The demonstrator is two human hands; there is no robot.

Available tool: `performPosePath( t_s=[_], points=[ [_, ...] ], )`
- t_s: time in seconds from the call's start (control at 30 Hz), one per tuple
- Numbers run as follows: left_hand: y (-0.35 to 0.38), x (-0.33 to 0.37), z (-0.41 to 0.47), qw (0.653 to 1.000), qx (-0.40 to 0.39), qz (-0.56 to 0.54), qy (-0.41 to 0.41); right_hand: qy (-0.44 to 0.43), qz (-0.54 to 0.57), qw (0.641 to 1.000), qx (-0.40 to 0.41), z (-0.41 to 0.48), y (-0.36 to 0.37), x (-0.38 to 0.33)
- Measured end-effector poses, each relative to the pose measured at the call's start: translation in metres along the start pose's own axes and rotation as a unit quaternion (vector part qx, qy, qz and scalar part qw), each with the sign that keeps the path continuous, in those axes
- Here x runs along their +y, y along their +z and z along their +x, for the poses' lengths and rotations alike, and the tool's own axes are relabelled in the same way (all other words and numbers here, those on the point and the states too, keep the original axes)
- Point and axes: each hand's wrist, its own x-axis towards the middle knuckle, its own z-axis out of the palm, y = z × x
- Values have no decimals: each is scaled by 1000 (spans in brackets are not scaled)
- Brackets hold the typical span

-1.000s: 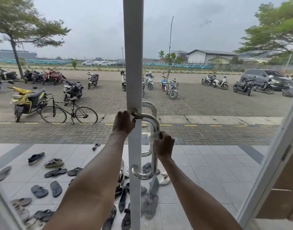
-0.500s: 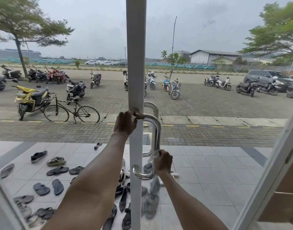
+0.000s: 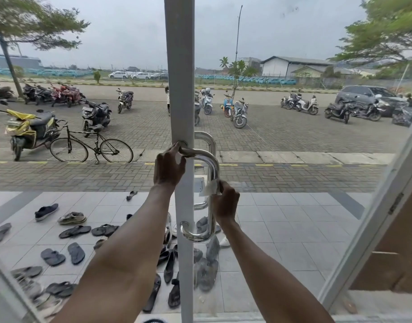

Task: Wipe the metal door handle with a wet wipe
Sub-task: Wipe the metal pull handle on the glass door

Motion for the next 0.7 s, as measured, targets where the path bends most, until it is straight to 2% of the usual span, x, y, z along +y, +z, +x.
performPosePath(
  t_s=[0.1, 0.23, 0.33, 0.5, 0.6, 0.7],
  points=[
    [1, -4, -1, 1000, 13, -10, 16, 45, -25, 997, -52, -21, 6, 21],
    [5, -10, -1, 1000, -5, -18, -2, 71, -64, 990, -104, -33, 7, 38],
    [8, -12, -3, 1000, -2, -9, 0, 61, -52, 993, -82, -24, 5, 32],
    [15, -15, -6, 1000, 23, -14, 10, -8, 3, 999, 43, 3, 6, 3],
    [20, -17, -9, 999, 37, -15, 13, -15, 4, 998, 53, 0, 9, 10],
    [22, -17, -9, 999, 42, -11, 15, -20, -15, 999, 21, -23, 12, 33]
  ],
)
